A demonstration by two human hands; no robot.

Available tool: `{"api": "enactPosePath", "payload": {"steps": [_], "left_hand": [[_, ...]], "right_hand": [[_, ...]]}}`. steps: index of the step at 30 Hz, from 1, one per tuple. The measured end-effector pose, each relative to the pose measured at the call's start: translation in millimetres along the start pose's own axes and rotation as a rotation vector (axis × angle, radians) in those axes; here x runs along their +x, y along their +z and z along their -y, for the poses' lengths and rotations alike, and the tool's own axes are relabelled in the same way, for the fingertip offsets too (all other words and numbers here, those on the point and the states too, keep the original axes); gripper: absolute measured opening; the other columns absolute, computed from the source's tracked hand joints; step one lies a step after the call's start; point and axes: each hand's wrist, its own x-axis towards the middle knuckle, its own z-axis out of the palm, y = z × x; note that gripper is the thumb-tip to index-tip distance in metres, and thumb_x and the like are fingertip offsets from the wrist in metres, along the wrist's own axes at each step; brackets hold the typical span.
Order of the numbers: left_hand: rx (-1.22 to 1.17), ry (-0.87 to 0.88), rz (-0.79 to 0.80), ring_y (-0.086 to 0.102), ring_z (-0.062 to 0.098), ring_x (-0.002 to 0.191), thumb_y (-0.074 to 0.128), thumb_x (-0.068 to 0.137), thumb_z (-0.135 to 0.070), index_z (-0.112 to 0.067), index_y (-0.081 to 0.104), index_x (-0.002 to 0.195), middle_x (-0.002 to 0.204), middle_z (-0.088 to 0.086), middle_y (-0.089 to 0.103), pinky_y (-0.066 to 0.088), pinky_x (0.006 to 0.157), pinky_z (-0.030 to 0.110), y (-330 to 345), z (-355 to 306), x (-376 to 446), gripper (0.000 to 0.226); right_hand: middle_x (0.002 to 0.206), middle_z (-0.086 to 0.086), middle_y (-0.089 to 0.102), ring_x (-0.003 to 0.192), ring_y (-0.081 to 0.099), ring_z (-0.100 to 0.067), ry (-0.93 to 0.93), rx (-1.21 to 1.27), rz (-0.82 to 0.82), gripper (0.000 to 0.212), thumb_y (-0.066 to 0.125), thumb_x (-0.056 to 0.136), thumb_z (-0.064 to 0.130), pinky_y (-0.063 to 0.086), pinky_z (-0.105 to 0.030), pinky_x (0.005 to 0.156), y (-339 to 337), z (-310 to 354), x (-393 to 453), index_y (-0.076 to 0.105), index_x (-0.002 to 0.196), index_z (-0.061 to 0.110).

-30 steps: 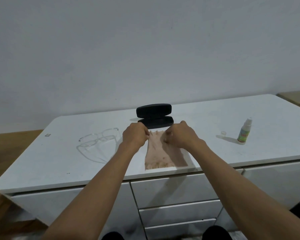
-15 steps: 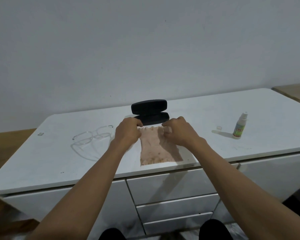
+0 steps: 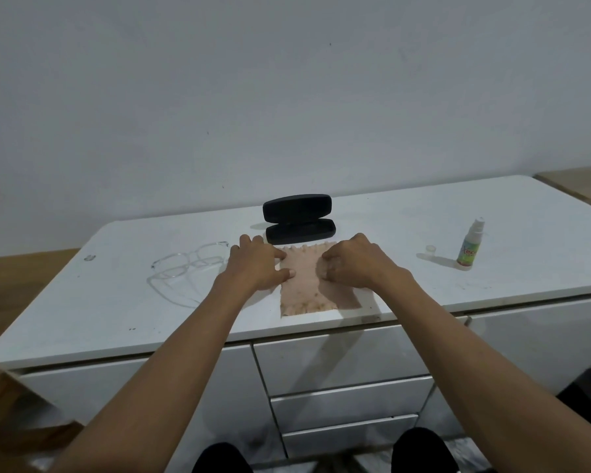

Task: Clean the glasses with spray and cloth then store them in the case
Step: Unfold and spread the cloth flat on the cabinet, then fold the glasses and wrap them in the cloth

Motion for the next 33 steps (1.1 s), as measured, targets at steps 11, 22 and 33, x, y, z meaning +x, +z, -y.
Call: {"api": "enactPosePath", "payload": {"steps": [11,22,33], "left_hand": [[0.040,0.202,0.061,0.025,0.026,0.153,0.046,0.095,-0.070,-0.024,0.052,0.146,0.160,-0.001,0.042,0.029,0.117,0.047,6.6,3.5,-14.3,0.069],[-0.206,0.287,-0.263,0.038,0.021,0.145,0.062,0.094,-0.057,-0.025,0.063,0.136,0.141,-0.004,0.062,0.035,0.113,0.043,-6.1,10.2,-23.8,0.053],[-0.309,0.086,-0.593,0.060,0.021,0.113,0.063,0.098,-0.020,-0.021,0.072,0.120,0.107,-0.004,0.074,0.050,0.097,0.039,-8.4,122.9,-81.6,0.023]], "right_hand": [[0.136,0.005,0.063,0.137,0.038,-0.028,-0.022,-0.068,0.049,0.044,0.058,0.094,0.054,0.041,-0.047,0.106,7.6,-2.9,2.7,0.059,0.137,0.041],[0.123,-0.003,0.071,0.114,0.062,-0.023,-0.144,0.117,-0.199,0.036,0.071,0.090,0.038,0.053,-0.040,0.093,1.8,20.6,2.9,0.072,0.123,0.026],[0.130,-0.002,0.069,0.125,0.056,-0.025,-0.427,0.117,-0.265,0.039,0.071,0.095,0.021,0.048,-0.040,0.102,27.6,106.5,21.9,0.066,0.134,0.022]]}}
